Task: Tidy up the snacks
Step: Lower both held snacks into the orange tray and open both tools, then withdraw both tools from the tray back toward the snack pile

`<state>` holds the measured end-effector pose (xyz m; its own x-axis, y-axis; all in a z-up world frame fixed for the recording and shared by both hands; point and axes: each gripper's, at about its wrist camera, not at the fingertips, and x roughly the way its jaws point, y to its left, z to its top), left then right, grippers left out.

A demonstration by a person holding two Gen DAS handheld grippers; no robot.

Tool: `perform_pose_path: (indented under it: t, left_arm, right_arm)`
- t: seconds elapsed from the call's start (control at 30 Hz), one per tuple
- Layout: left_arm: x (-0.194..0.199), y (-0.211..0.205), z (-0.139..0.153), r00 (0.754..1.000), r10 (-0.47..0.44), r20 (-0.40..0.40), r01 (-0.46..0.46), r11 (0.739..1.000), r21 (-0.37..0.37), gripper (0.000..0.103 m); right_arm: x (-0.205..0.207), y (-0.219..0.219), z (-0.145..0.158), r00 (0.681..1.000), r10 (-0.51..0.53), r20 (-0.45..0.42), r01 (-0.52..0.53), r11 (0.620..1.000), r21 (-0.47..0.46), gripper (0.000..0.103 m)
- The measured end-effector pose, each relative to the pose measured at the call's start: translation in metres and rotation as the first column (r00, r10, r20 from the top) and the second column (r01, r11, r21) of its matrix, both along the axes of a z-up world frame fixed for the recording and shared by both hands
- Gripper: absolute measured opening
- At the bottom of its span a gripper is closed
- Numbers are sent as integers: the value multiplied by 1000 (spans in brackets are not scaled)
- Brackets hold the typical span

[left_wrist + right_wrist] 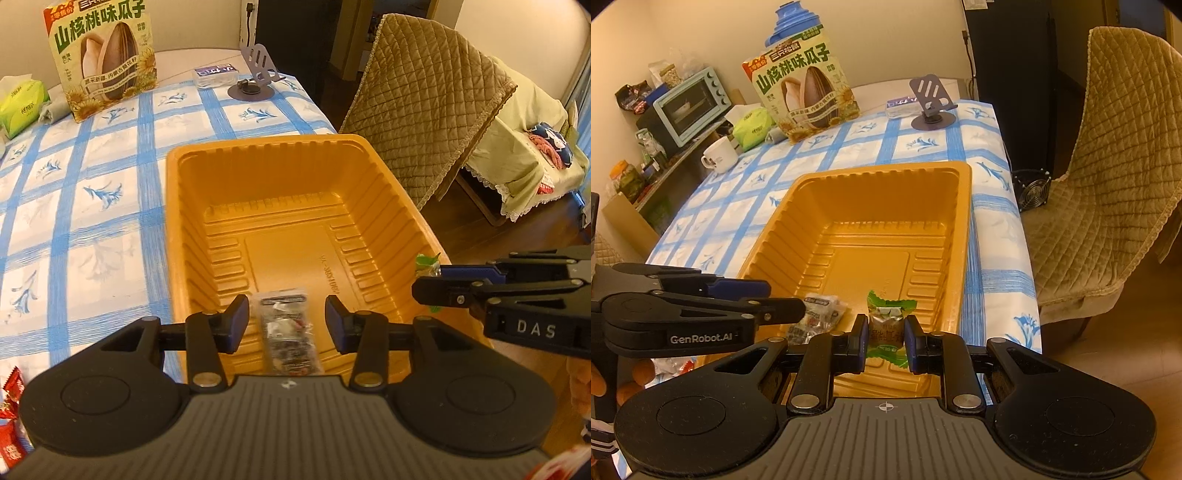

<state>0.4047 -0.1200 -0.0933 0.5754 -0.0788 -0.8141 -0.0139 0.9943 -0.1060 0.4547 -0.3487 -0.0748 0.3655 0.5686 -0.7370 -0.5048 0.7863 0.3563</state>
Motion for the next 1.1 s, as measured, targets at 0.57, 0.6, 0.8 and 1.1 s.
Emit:
perform_pose_path:
  t: [0.57,0.6,0.8,1.1]
  left_arm:
    - [-14,18,14,998,45,46,-45,999,15,59]
    - [-16,18,15,998,42,50,-43,999,18,61]
    - [-32,21,26,997,41,72,-42,999,12,75]
    - [-66,17,53,992,15,125,-15,1000,3,81]
  right_arm:
    - [5,25,-3,999,36,16,-36,999,13,30]
    - [4,24,-3,999,32,15,-33,999,17,36]
    - [-9,15,8,999,14,47,-15,999,31,64]
    - [-38,2,32,995,10,94,-14,999,46,83]
